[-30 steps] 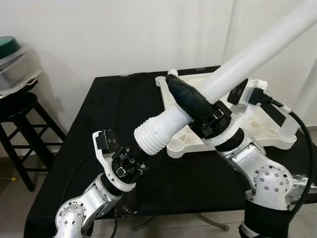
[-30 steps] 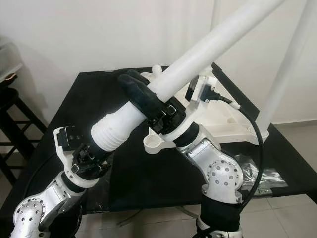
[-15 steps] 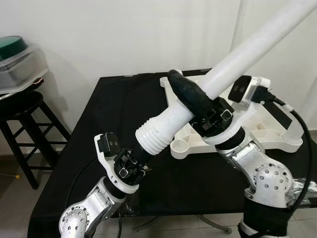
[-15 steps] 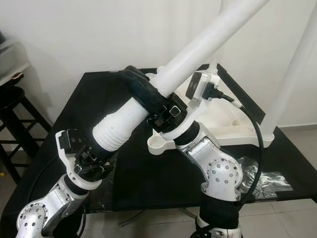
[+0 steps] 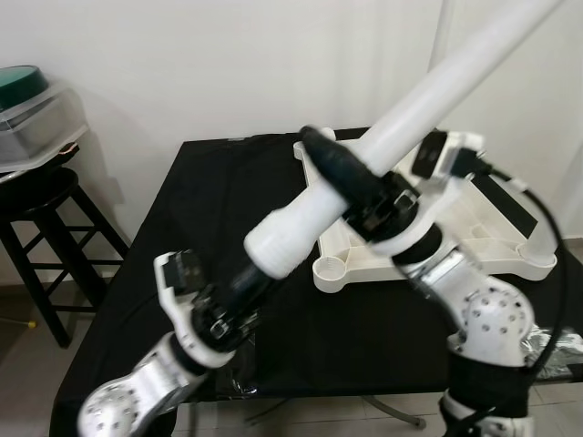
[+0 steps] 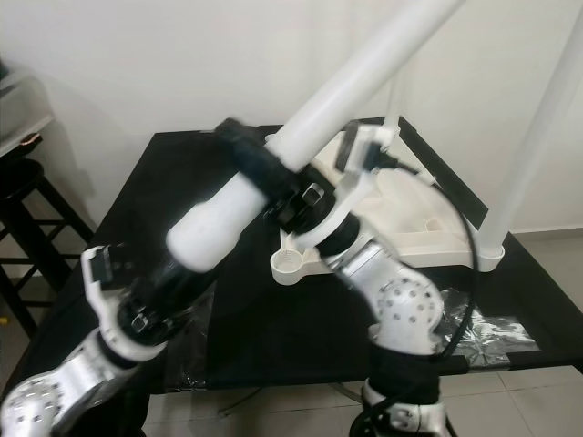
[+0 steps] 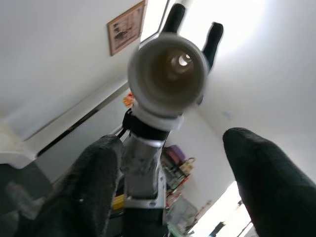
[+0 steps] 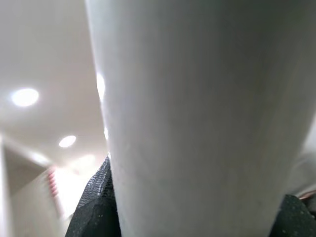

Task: Building children table

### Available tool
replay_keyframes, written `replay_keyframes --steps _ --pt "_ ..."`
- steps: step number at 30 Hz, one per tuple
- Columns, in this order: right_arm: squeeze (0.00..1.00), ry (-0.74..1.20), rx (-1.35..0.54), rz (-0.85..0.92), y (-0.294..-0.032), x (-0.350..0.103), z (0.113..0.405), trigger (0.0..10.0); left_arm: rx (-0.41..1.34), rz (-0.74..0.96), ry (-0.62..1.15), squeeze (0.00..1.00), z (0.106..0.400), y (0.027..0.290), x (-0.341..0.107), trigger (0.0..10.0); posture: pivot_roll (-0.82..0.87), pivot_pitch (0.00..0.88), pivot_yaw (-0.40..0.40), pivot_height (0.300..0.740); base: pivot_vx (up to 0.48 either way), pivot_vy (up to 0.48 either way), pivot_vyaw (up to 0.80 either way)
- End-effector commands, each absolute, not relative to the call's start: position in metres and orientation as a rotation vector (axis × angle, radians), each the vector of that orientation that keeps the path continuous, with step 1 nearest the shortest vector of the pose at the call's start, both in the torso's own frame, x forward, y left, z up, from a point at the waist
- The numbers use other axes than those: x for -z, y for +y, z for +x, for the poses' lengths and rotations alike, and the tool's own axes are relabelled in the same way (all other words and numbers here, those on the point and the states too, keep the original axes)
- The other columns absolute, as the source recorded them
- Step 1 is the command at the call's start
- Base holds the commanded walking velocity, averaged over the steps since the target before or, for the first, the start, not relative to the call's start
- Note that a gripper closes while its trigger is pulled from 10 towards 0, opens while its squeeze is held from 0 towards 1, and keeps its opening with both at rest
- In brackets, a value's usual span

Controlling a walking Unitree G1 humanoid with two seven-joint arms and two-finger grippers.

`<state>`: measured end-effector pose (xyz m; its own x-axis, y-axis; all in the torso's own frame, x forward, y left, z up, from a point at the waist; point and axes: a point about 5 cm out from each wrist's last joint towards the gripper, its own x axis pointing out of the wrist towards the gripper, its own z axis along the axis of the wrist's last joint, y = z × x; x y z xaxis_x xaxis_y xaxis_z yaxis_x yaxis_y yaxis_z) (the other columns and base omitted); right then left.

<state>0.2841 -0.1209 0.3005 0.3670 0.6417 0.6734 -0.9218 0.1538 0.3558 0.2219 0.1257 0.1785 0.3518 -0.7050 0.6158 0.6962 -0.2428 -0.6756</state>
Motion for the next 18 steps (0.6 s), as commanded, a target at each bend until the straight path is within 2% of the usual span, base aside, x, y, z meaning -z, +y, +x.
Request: replay_keyframes --steps 1,3,5,7,8,9,10,11,12,13,14,15,17,18 --pt "0.00 -0.424 -1.087 0.808 -0.125 -0.304 0.292 0.0 1.237 -1.181 0.025 1.00 0.225 0.139 -0.173 10.0 -0.12 0.000 0.044 0.740 0.000 0.000 0.00" --pt "0.00 -0.428 -1.048 0.804 -0.129 -0.304 0.296 0.0 1.198 -1.158 0.028 1.00 0.227 0.145 -0.170 10.0 -0.12 0.000 0.044 0.740 0.000 0.000 0.00" --pt "0.00 -0.436 -0.944 0.785 -0.139 -0.304 0.305 0.0 1.048 -1.076 0.039 1.00 0.236 0.160 -0.161 10.0 -0.11 0.000 0.042 0.740 0.000 0.000 0.00" --pt "0.00 -0.439 -0.907 0.776 -0.143 -0.303 0.308 0.0 0.993 -1.041 0.044 1.00 0.240 0.165 -0.158 10.0 -0.11 0.000 0.042 0.740 0.000 0.000 0.00" --pt "0.00 -0.428 -0.834 0.722 -0.147 -0.300 0.313 0.0 0.743 -0.989 0.045 1.00 0.262 0.180 -0.151 10.0 -0.11 0.000 0.038 0.740 0.000 0.000 0.00" --pt "0.00 -0.420 -0.788 0.682 -0.150 -0.298 0.317 0.0 0.570 -0.963 0.046 1.00 0.276 0.191 -0.147 10.0 -0.11 0.000 0.038 0.740 0.000 0.000 0.00" --pt "0.00 -0.414 -0.764 0.657 -0.152 -0.296 0.318 0.0 0.466 -0.953 0.047 1.00 0.284 0.198 -0.145 10.0 -0.11 0.000 0.039 0.740 0.000 0.000 0.00" --pt "0.00 -0.414 -0.764 0.657 -0.152 -0.296 0.318 0.0 0.466 -0.953 0.047 1.00 0.284 0.198 -0.145 10.0 -0.11 0.000 0.039 0.740 0.000 0.000 0.00" --pt "0.00 -0.397 -0.721 0.615 -0.152 -0.292 0.322 0.0 0.317 -0.904 0.037 1.00 0.293 0.209 -0.142 10.0 -0.11 0.000 0.039 0.740 0.000 0.000 0.00" --pt "0.00 -0.397 -0.721 0.615 -0.152 -0.292 0.322 0.0 0.317 -0.904 0.037 1.00 0.293 0.209 -0.142 10.0 -0.11 0.000 0.039 0.740 0.000 0.000 0.00" --pt "0.00 -0.370 -0.695 0.575 -0.150 -0.286 0.324 0.0 0.226 -0.882 0.035 0.78 0.297 0.215 -0.140 10.0 -0.11 0.000 0.039 0.740 0.000 0.000 0.00" --pt "0.00 -0.318 -0.638 0.494 -0.146 -0.272 0.327 9.6 0.161 -0.794 0.027 0.00 0.302 0.215 -0.143 10.0 -0.11 0.000 0.037 0.740 0.000 0.000 0.00" --pt "0.00 -0.307 -0.627 0.478 -0.145 -0.269 0.328 9.6 0.165 -0.772 0.028 0.00 0.302 0.213 -0.145 10.0 -0.11 0.000 0.037 0.740 0.000 0.000 0.00" --pt "0.00 -0.287 -0.610 0.446 -0.143 -0.264 0.328 10.0 0.166 -0.727 0.042 0.00 0.303 0.207 -0.146 10.0 -0.11 0.000 0.036 0.740 0.000 0.000 0.00"
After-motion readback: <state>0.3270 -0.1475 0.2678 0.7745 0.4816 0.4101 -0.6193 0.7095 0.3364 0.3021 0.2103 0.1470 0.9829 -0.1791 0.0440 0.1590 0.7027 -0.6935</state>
